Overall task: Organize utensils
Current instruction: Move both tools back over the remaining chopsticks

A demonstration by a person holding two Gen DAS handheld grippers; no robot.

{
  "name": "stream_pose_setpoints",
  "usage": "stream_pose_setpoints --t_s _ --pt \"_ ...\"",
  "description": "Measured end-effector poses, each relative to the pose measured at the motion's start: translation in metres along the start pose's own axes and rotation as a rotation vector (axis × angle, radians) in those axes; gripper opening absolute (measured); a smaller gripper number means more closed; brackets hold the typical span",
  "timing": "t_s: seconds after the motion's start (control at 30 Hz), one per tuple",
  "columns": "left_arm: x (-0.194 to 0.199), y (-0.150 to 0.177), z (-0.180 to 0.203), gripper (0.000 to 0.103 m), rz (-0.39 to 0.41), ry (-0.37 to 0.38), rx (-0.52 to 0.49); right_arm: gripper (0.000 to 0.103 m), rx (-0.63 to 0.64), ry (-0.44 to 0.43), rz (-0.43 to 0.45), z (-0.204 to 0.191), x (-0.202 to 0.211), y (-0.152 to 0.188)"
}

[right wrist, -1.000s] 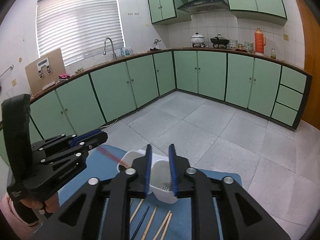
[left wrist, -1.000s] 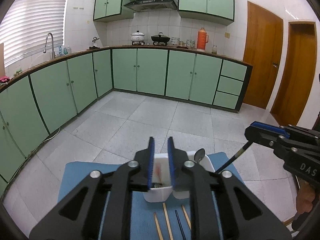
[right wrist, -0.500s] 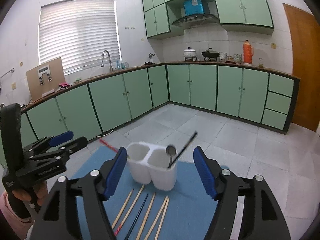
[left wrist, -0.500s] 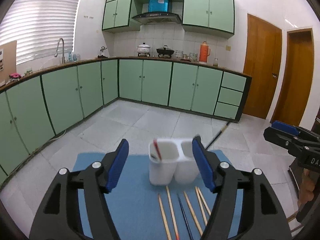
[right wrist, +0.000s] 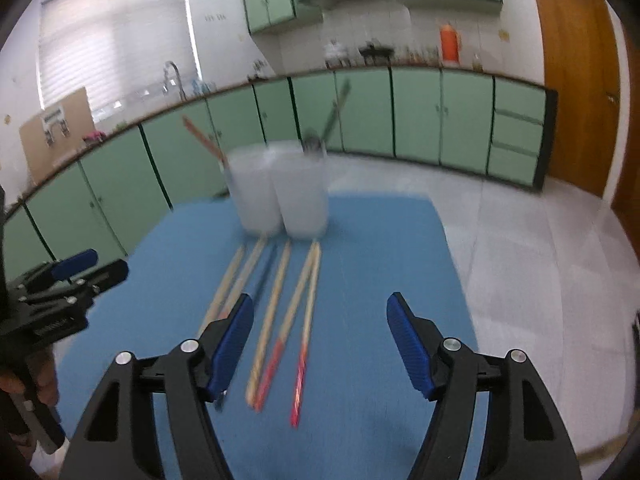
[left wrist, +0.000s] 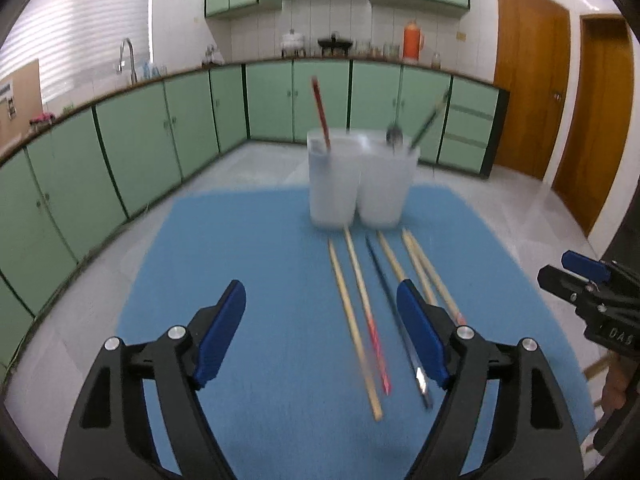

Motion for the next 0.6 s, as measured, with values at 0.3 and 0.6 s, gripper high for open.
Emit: stream_pose_setpoints --t_s 0.3,0.6 --pt "-0.014 0.062 0.004 0.078 -0.139 -0.006 -0.007 0.056 -0.017 0.035 -0.139 0.007 -0.021 0.065" --pt "-0.014 0.081 0.009 0.078 -0.169 0.001 -0.005 0.031 0.026 0.033 -0.192 -0.008 -0.034 0.097"
Point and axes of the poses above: each gripper's, at about its wrist camera, not at the fingertips, and x roughly against the way its jaws point, z to its right, y to its underside, the point moved 3 cm from there along -x, roughly the way its jaws point, and after that the axes turned 9 degrees about -x, right-handed, at the moved point
